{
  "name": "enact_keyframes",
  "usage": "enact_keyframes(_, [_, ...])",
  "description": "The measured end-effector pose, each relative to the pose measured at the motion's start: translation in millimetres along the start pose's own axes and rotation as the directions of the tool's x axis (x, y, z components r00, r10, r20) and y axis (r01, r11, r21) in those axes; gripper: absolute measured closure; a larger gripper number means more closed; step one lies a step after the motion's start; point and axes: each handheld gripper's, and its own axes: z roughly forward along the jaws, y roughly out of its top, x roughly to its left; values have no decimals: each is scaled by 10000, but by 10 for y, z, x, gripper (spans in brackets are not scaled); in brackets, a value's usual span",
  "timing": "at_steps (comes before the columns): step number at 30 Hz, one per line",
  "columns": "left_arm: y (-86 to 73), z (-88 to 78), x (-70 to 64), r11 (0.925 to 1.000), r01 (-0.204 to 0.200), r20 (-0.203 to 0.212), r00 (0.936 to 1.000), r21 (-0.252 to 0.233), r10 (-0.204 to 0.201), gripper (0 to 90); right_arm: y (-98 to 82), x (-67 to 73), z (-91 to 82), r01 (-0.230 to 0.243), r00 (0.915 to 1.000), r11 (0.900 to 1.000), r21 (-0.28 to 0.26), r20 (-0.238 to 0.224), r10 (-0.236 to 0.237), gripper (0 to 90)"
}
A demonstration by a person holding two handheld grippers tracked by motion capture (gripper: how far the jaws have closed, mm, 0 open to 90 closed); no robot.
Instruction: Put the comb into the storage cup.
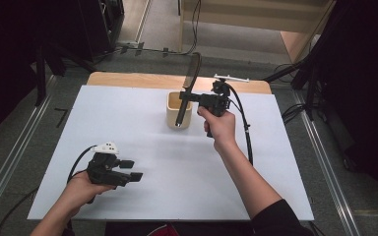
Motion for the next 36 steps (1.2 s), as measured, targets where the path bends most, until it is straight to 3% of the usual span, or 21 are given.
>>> enact_keyframes(20, [-5,13,11,10000,6,80,10000,64,-6,355,335,-62,108,361,9970,9983,-451,704,-328,700])
enact_keyframes(28, [-3,18,7,10000,-4,54,10000,95,4,355,495,-65,156,673,9922,9964,-520,1086,-614,699])
enact_keyframes(32, [-1,16,2,10000,-1,70,10000,27,0,355,529,-91,191,614,9912,9953,-752,1222,-519,700])
enact_keyframes(36, [-1,18,2,10000,-17,77,10000,52,17,356,529,-126,258,830,9842,9939,-726,1627,-703,700])
